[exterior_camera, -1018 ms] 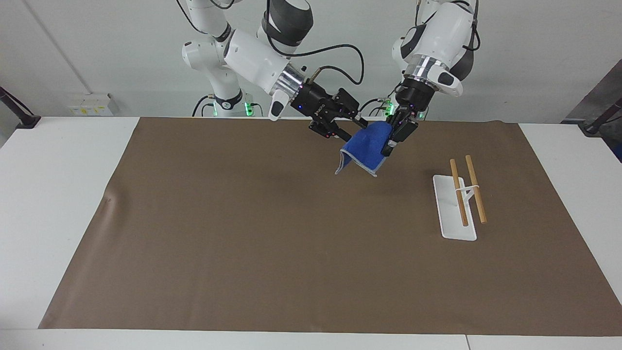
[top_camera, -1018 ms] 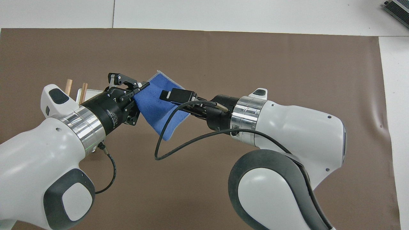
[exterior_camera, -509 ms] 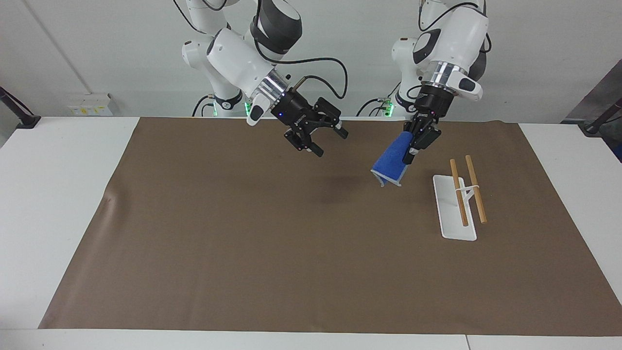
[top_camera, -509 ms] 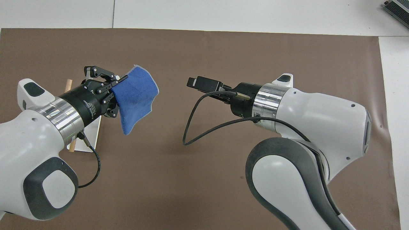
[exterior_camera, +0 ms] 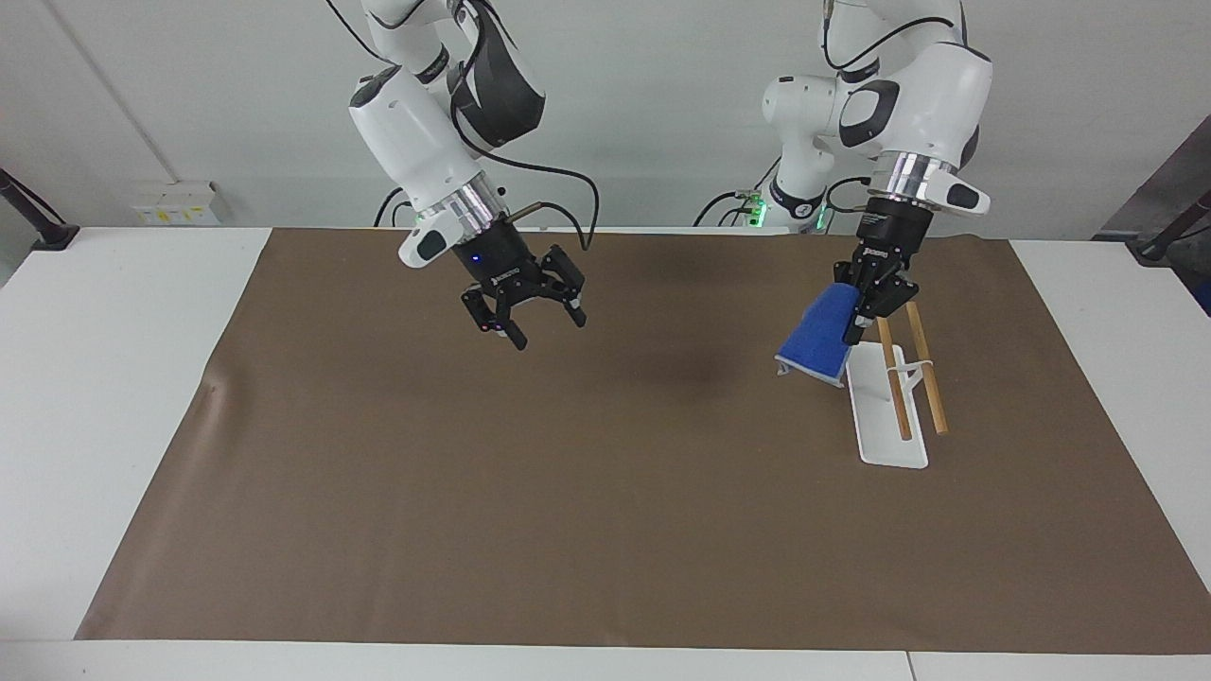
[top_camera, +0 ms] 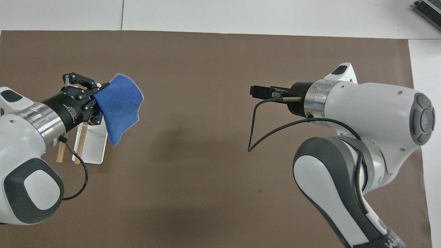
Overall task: Right arm passes towel to left arm to hang
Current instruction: 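Open the right gripper and pull it back from the towel, then move the towel over the wooden sticks with the left gripper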
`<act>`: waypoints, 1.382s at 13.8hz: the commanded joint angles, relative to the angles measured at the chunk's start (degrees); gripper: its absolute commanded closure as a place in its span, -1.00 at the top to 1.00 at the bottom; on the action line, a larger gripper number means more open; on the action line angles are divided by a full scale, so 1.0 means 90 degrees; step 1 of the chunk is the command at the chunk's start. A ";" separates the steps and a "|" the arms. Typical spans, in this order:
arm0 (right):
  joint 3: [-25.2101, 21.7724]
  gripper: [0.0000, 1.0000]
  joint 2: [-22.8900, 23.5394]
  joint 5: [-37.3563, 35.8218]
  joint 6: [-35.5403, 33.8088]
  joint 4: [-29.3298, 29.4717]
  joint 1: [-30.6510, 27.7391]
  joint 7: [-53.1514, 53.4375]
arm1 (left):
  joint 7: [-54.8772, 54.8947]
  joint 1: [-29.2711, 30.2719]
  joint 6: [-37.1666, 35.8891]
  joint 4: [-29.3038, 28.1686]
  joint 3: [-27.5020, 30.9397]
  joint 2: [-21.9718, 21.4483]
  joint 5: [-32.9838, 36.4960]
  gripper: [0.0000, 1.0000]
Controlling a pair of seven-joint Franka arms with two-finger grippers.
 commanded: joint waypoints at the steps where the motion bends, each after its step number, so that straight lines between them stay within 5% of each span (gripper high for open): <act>1: 0.0057 1.00 -0.0135 -0.0955 -0.0440 0.0011 -0.0205 0.0333 | -0.0063 0.0352 -0.0033 -0.0091 -0.0063 0.0081 0.0042 -1.00; 7: 0.0008 1.00 -0.0378 -0.2205 -0.1836 0.0411 -0.0400 0.0725 | -0.0471 0.1065 0.0006 -0.0130 -0.0053 0.0305 0.0042 -1.00; 13: -0.1747 1.00 -0.0506 -0.2509 -0.3213 0.1123 0.0399 0.0569 | -0.1264 0.1729 0.0211 -0.0101 -0.0053 0.0590 0.0032 -1.00; 19: -0.2550 1.00 -0.0438 -0.2538 -0.5018 0.2323 0.0343 -0.0386 | -0.1342 0.2227 -0.0023 -0.0286 -0.0053 0.0560 0.0032 -1.00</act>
